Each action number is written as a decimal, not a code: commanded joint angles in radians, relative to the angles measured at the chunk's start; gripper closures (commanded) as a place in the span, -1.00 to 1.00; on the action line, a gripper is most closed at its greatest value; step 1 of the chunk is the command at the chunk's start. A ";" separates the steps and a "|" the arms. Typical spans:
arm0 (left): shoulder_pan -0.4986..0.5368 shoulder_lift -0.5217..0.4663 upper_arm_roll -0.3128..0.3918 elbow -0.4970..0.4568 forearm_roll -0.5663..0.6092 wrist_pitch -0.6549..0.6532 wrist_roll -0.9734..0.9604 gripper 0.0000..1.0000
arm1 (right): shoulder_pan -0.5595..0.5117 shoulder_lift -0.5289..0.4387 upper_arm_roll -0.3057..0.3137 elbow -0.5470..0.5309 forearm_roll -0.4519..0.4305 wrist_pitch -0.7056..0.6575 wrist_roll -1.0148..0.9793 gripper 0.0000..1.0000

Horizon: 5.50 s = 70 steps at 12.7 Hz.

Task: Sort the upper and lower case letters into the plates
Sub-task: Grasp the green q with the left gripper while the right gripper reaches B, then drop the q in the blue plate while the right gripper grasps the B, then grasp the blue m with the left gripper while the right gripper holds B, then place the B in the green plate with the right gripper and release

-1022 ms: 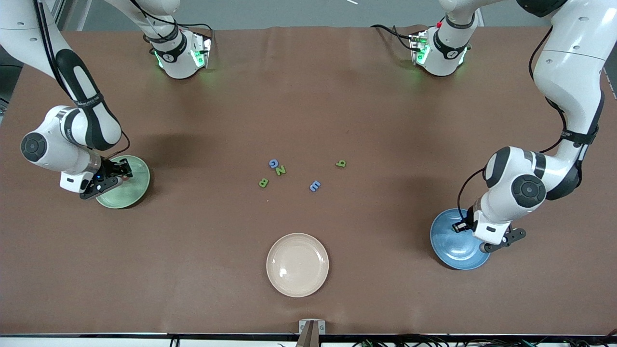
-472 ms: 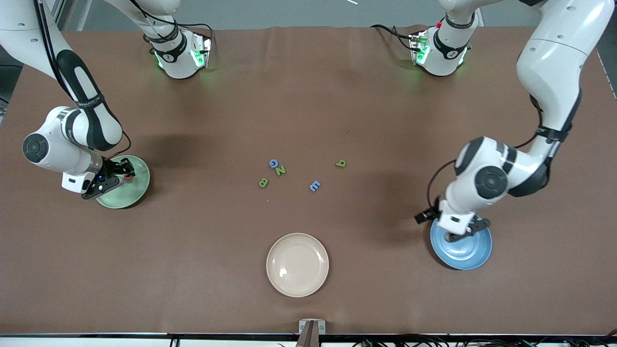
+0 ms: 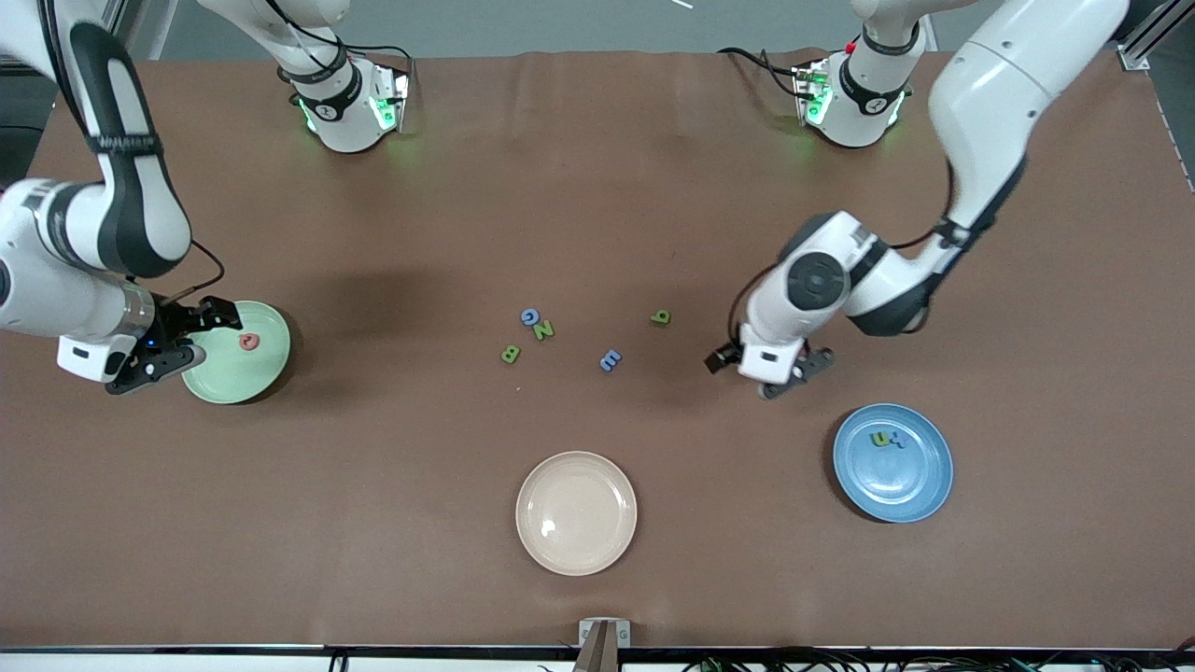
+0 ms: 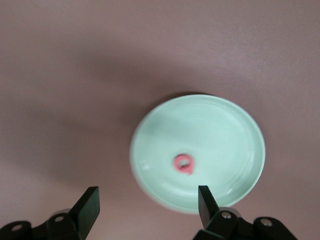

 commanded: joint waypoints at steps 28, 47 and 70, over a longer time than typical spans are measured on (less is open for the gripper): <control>0.241 0.110 0.031 0.245 0.335 -0.029 0.084 1.00 | 0.698 0.389 -0.010 0.019 0.062 0.591 1.624 -0.47; -0.192 0.218 -0.012 0.347 0.154 -0.133 -0.167 -0.98 | 0.708 0.432 -0.012 0.062 0.053 0.596 1.618 0.78; -0.499 0.373 0.159 0.567 0.095 -0.130 -0.331 0.43 | -0.107 0.142 -0.010 -0.260 0.043 0.522 -0.048 0.81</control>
